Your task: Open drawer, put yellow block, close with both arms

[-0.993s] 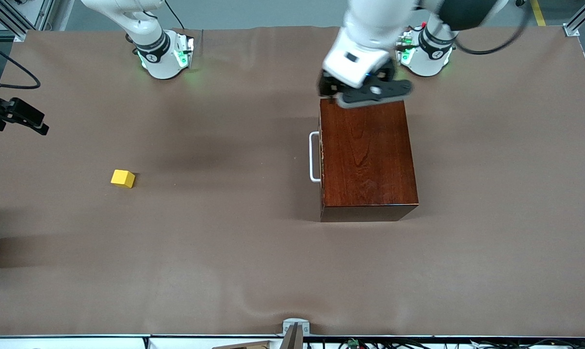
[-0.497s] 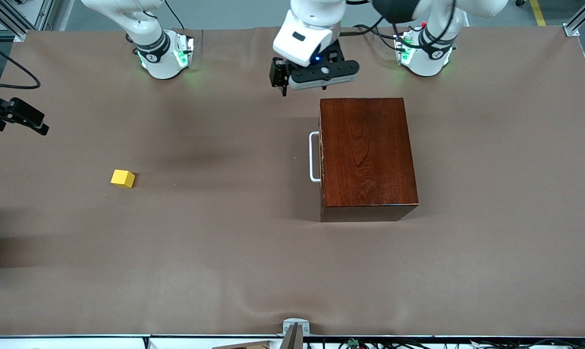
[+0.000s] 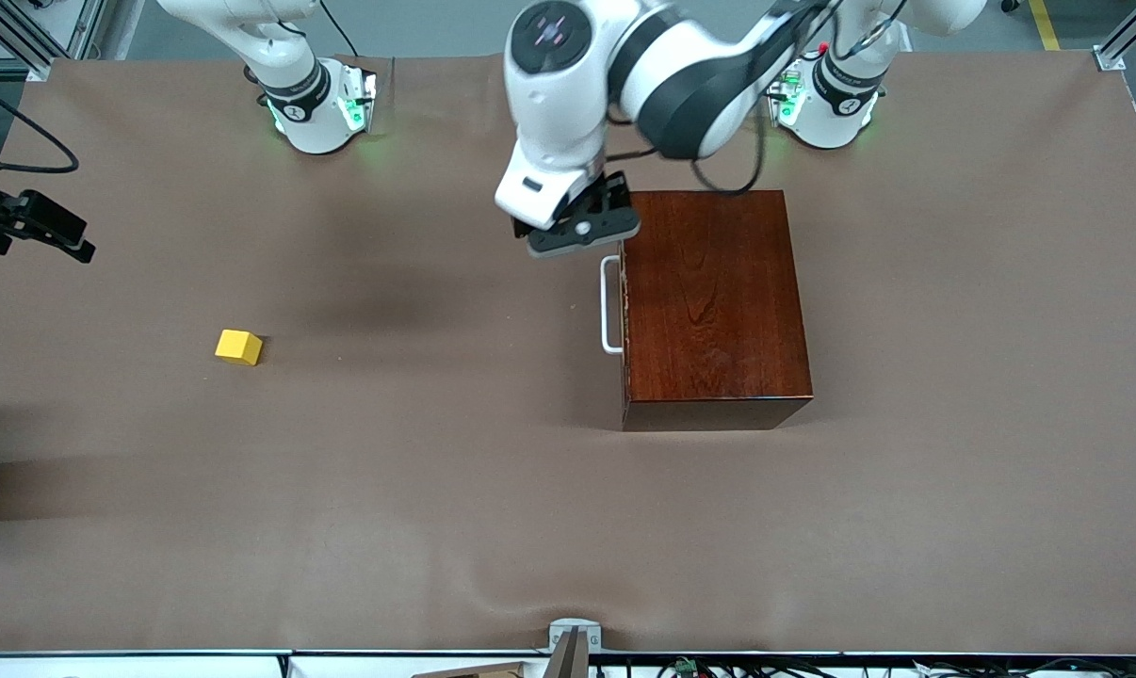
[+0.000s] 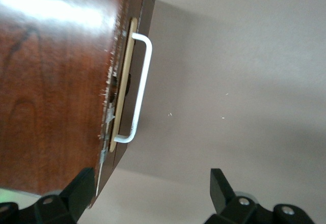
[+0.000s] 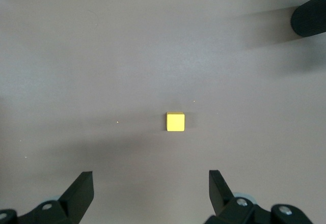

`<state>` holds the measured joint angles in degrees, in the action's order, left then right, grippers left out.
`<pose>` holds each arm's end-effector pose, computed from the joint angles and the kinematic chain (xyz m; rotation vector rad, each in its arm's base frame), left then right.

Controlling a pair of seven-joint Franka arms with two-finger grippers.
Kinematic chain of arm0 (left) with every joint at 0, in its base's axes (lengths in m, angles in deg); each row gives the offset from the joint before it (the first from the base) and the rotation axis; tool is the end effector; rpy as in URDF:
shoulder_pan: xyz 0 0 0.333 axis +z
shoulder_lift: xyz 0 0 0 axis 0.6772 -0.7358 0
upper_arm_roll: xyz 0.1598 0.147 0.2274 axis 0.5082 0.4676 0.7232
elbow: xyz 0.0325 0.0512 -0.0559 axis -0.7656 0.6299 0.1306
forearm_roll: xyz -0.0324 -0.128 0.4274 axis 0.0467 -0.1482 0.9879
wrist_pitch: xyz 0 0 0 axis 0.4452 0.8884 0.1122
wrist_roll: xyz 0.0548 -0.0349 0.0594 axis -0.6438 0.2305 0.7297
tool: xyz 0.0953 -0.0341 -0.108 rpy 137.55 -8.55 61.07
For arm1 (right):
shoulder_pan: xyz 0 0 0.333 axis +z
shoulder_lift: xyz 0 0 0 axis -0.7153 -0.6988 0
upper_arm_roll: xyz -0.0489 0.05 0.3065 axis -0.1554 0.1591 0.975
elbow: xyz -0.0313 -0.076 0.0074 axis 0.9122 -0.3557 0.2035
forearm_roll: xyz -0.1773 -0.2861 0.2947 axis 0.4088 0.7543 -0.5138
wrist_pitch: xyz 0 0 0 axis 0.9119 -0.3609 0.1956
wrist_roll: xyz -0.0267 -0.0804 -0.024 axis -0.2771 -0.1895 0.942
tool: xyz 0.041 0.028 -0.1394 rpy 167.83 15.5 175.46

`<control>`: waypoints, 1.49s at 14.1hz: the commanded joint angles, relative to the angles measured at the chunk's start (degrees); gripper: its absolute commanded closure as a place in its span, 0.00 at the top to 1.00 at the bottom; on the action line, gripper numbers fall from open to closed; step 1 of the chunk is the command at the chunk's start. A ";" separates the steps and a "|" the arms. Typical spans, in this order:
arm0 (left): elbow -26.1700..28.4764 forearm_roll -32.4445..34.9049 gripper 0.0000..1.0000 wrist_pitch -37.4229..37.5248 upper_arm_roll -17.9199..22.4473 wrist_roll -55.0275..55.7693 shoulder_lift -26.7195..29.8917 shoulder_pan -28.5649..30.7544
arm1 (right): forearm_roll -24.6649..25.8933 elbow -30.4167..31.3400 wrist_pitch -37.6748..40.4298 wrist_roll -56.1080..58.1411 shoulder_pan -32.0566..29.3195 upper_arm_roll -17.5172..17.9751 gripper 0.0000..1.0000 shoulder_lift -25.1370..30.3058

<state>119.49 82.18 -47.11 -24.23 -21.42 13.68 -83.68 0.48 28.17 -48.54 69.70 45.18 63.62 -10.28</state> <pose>0.4723 -0.5816 0.4092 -3.0634 -0.3141 0.0875 0.5979 -0.0349 0.5938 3.1210 -0.1699 0.0431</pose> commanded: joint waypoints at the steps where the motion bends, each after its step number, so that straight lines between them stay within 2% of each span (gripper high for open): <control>1: -1.68 2.14 1.00 -0.43 0.50 0.02 -2.25 -0.96 | -0.05 -0.64 0.18 -0.50 0.31 -0.08 1.00 -0.37; 6: -1.86 7.67 1.00 -1.49 1.03 0.98 -6.99 -4.56 | -0.05 -0.64 0.18 -0.50 0.31 -0.08 1.00 -0.28; 13: -1.77 7.94 1.00 -0.44 1.11 3.79 -10.42 -5.43 | -0.05 -0.64 0.18 -0.50 0.31 -0.08 1.00 -0.55; 16: -1.77 8.56 1.00 -0.43 3.30 4.23 -11.04 -5.61 | -0.05 -0.64 0.18 -0.50 0.31 -0.08 1.00 -0.55; 21: -1.51 8.65 1.00 0.53 3.49 4.32 -12.71 -5.44 | -0.05 -0.64 0.18 -0.50 0.31 -0.08 1.00 -0.55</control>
<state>119.57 88.89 -48.03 -20.85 -18.14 2.56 -88.64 0.48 28.17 -48.54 69.70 45.19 63.64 -10.45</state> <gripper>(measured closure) 0.000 0.000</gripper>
